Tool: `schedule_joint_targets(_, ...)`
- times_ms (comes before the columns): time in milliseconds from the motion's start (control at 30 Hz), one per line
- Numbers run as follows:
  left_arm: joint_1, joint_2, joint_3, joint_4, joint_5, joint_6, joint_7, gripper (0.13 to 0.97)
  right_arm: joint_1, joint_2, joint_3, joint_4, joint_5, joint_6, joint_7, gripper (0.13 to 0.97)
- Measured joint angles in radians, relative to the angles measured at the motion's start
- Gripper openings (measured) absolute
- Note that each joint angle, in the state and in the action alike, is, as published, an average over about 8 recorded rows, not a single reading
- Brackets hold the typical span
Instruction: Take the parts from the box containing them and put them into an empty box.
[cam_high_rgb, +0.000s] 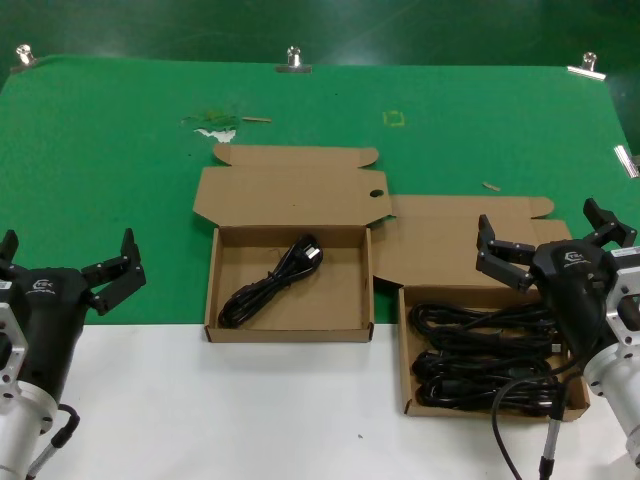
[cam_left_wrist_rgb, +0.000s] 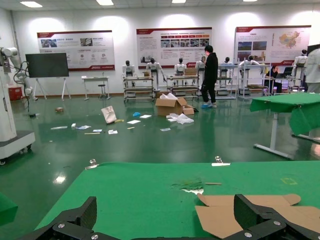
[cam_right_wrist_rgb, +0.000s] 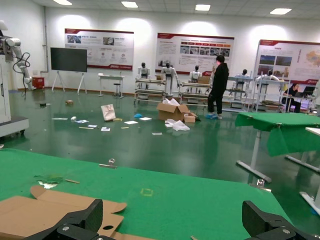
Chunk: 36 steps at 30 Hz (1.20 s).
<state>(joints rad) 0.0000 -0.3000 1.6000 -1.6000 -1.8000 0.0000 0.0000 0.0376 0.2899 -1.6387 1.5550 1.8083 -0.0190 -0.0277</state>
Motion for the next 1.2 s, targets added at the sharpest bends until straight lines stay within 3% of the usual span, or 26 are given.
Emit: schedule_joint_targets(1200,0.0,0.0,0.0,0.0,0.0,0.0,0.0,0.966,0.0,0.0,0.0,0.0,0.0,0.0,0.0,0.966)
